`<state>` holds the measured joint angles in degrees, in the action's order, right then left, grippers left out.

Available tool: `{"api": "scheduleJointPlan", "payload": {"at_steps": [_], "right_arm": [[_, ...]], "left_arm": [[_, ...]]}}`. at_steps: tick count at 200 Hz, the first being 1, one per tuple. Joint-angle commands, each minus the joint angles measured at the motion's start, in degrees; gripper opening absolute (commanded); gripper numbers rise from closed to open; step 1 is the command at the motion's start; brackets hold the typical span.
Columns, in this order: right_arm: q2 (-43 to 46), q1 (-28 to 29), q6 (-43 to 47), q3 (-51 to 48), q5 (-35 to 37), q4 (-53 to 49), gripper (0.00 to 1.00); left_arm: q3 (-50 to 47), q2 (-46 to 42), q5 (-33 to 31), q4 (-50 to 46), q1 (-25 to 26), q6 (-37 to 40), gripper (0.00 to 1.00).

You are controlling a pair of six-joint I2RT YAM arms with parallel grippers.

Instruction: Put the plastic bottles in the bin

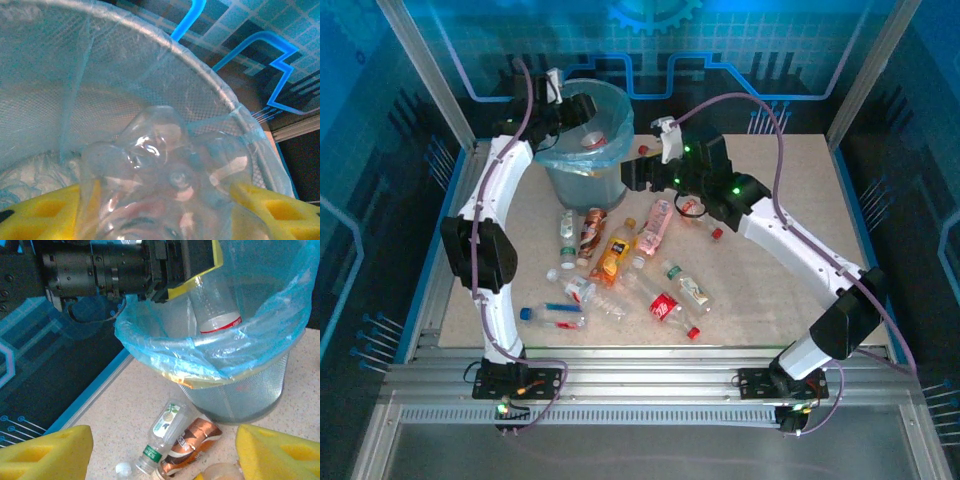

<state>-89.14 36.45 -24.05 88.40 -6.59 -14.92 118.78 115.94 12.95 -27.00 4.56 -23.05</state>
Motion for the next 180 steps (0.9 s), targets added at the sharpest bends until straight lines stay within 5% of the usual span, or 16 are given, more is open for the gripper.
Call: {"api": "scheduleJointPlan", "payload": {"at_steps": [1,127,180], "right_arm": [[1.84,0.93,-0.83,-0.84,0.25,-0.85,0.76],[7.37,1.43,0.36,-3.95,3.33,-1.89,0.77],[11.78,0.7,8.16,-4.79,7.79,-8.33,0.78]], "left_arm": [[0.67,-0.18,1.11,-0.94,0.26,-0.61,0.68],[1.19,-4.43,0.17,-1.45,0.28,-0.92,0.75],[0.27,-13.45,-1.21,-3.71,0.78,2.18,0.74]]}}
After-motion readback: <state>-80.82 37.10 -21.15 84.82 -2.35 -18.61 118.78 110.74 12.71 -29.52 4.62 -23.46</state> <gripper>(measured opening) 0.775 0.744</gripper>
